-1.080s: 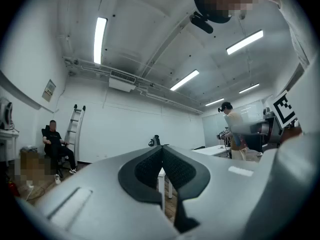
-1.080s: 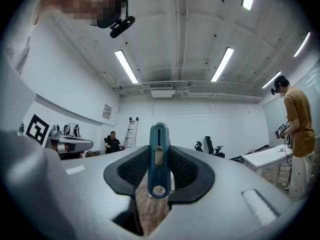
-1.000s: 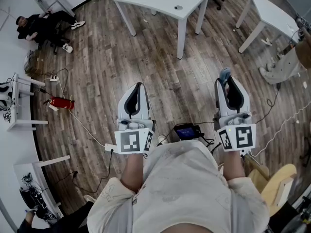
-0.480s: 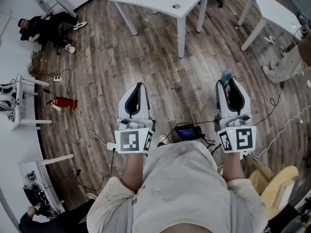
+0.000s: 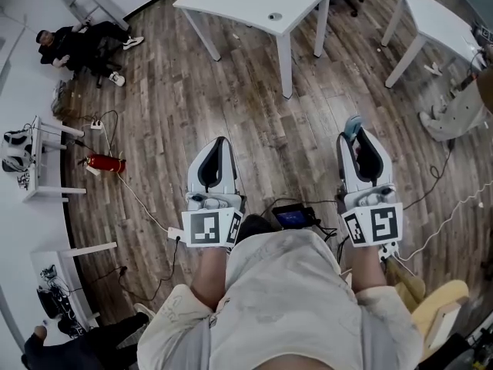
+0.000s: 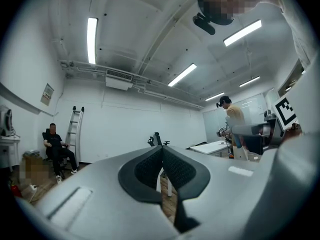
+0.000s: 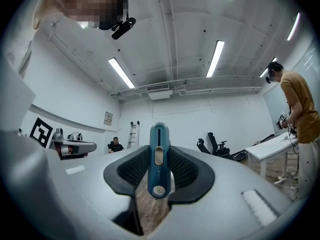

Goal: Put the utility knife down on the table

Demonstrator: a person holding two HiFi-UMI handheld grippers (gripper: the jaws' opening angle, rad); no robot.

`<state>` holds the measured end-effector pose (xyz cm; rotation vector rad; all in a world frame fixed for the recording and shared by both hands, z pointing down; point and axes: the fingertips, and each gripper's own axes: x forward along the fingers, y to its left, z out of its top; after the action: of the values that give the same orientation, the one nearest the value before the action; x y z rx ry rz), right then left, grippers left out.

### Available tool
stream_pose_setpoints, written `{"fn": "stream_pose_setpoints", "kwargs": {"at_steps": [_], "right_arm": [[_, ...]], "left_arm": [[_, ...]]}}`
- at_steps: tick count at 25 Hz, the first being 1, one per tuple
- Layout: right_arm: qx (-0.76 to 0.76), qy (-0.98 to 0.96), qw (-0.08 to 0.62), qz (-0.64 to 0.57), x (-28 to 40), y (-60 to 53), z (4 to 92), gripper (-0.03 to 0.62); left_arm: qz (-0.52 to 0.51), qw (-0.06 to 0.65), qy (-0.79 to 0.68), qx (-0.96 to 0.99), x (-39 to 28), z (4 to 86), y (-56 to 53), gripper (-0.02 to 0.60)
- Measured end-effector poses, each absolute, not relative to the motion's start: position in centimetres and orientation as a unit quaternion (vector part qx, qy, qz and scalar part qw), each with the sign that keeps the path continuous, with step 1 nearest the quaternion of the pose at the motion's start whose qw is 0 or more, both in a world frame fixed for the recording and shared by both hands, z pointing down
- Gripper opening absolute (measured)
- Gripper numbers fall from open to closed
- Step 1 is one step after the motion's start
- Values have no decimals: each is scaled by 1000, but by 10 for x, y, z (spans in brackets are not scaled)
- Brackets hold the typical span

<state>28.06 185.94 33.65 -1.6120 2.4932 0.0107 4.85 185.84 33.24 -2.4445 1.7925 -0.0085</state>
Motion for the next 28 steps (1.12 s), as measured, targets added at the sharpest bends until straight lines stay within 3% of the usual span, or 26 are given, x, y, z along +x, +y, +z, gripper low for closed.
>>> {"fn": "stream_pose_setpoints", "kwargs": {"at_steps": [6, 18, 22, 28], "right_arm": [[-545, 834, 84, 0, 295, 1787, 340, 133], [-566, 823, 54, 20, 204, 1573, 328, 133], [-574, 817, 44, 25, 130, 1480, 307, 133], [-581, 813, 37, 24, -43, 1313, 274, 133]], "left_arm": [[-7, 58, 592, -804, 60, 333, 1789, 18], [18, 51, 572, -818, -29, 329, 1555, 18], [21, 51, 566, -822, -102, 310, 1459, 18], [21, 50, 570, -820, -277, 279, 1296, 18]]}}
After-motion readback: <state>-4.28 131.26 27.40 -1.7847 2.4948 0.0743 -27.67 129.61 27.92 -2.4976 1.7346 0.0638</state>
